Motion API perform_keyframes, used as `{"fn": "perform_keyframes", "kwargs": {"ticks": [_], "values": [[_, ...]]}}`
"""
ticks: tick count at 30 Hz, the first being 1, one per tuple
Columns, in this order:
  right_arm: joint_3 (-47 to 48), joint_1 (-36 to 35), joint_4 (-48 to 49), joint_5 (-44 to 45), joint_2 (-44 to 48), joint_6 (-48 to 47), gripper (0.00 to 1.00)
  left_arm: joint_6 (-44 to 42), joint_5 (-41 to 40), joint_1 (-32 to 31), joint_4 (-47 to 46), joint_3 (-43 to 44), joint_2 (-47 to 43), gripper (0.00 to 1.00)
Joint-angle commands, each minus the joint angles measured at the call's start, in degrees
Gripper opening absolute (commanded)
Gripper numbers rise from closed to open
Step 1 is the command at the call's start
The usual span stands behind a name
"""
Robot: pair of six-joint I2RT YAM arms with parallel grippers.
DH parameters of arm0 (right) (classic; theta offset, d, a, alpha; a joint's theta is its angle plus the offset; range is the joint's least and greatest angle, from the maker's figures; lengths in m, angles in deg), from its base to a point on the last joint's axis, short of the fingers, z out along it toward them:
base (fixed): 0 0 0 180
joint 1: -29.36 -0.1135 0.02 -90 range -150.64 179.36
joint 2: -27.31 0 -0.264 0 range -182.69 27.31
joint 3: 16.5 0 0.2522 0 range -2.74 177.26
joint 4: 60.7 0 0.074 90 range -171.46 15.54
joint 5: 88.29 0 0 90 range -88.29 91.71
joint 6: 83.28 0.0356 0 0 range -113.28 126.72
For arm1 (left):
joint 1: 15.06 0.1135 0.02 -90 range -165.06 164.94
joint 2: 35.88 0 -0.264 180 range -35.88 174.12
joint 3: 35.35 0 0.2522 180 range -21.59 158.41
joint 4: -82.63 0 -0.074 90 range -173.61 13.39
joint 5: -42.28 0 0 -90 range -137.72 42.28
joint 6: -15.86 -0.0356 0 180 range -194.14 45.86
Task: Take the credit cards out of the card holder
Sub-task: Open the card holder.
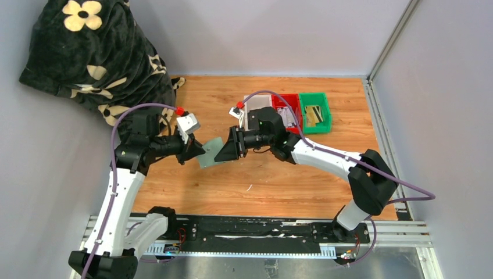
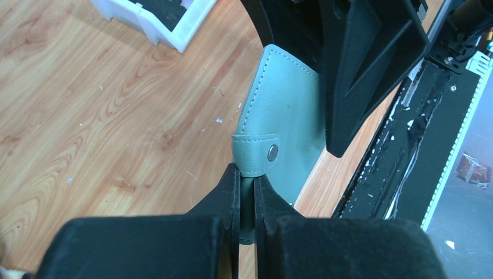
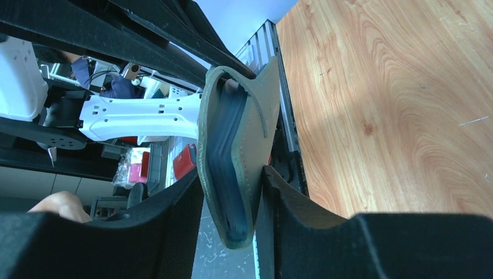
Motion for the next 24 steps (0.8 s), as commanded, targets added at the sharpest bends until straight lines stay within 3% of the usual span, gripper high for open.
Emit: {"fn": "perform_keyframes", "kwargs": {"ticks": [1,4,5,6,7,8,9,12,15,24], "values": [[-0.3,-0.5,4.0,-1.6,0.7,1.8,0.44,0.2,1.5,-0.4,1.9,1.7,-1.0,0.0],[0.1,-0.4,4.0,-1.9,0.1,1.9,0.35,0.3,1.8,-0.4,2.2,1.5,-1.6,0.0],[0.3,-0.3,3.9,-1.8,0.1,1.8,0.27,0.5,1.6,-0.4,2.2,1.6,-1.7,0.07],[0.3,0.0,3.6,-1.7,0.4,1.4,0.17,1.2,1.4,-0.4,2.2,1.6,-1.7,0.29],[0.3,0.3,3.4,-1.6,0.6,1.2,0.13,1.7,0.9,-0.4,2.3,1.8,-1.7,0.64],[0.2,0.7,2.9,-1.4,1.3,0.6,0.09,2.6,0.6,-0.4,2.4,2.2,-1.9,0.91],[-0.2,1.2,2.6,-1.1,2.1,0.0,0.07,3.7,0.6,-0.2,2.6,2.7,-2.0,0.99],[-2.5,2.7,2.9,-0.3,6.6,-2.2,0.0,8.8,1.5,0.2,2.6,4.0,-2.2,1.0],[-5.5,2.8,4.2,1.4,11.4,-5.2,0.0,13.1,3.7,1.5,2.3,5.3,-1.8,1.0],[-11.6,2.8,10.2,8.1,20.2,-6.8,0.0,41.0,9.5,4.5,-12.4,1.3,-5.2,1.0]]}}
